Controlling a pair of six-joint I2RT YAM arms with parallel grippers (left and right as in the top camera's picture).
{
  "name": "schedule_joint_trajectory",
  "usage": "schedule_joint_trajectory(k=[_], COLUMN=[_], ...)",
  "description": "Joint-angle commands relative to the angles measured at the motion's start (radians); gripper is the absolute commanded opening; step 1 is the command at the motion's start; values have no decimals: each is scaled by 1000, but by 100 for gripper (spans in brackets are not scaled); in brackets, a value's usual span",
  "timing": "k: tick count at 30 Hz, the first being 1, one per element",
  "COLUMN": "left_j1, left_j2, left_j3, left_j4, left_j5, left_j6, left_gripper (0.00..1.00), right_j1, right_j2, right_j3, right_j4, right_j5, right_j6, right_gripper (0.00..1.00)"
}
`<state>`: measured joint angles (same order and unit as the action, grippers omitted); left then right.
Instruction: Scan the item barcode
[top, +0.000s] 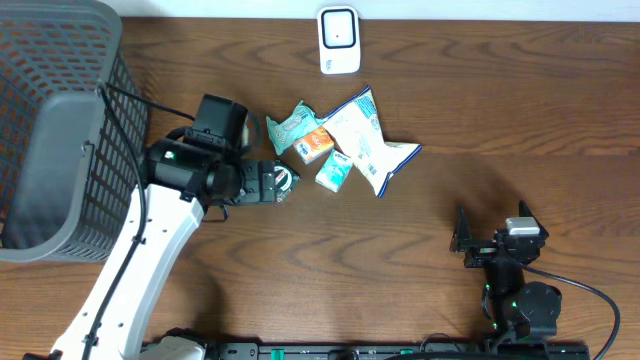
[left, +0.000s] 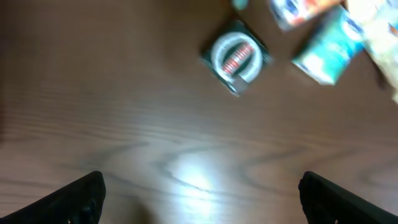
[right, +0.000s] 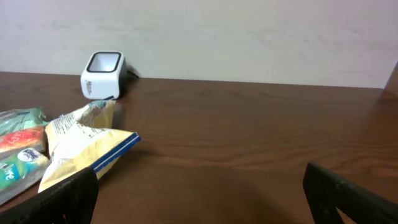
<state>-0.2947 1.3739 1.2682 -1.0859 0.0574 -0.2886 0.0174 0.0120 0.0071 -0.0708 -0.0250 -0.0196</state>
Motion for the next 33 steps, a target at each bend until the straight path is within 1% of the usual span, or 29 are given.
schedule_joint_trajectory(k=[1,4,8,11,13,33], left_j1=[25,39,52,53,53,53], left_j2=[3,4,5,5,5,5], left_j3=[-2,-2,-2,-2,-2,-2], left_j4=[14,14,-6,-47,-66,-65], left_j5=[-125,-173,-181,-250,-253,-253], left_j6=[-5,-6,-2,-1,-1,-1], left_gripper=[98,98,98,98,98,98], right_j1=[3,3,3,3,3,3], right_j2=[-5,-5,-5,-5,-5,-5], right_j3=[-2,-2,-2,-2,-2,-2], right_j4=[-5,-5,-4,-4,-4,-3], right_j5=[7,7,7,7,7,7], right_j6=[-11,-11,-11,-11,-11,-12], right_gripper=[99,99,99,99,99,99])
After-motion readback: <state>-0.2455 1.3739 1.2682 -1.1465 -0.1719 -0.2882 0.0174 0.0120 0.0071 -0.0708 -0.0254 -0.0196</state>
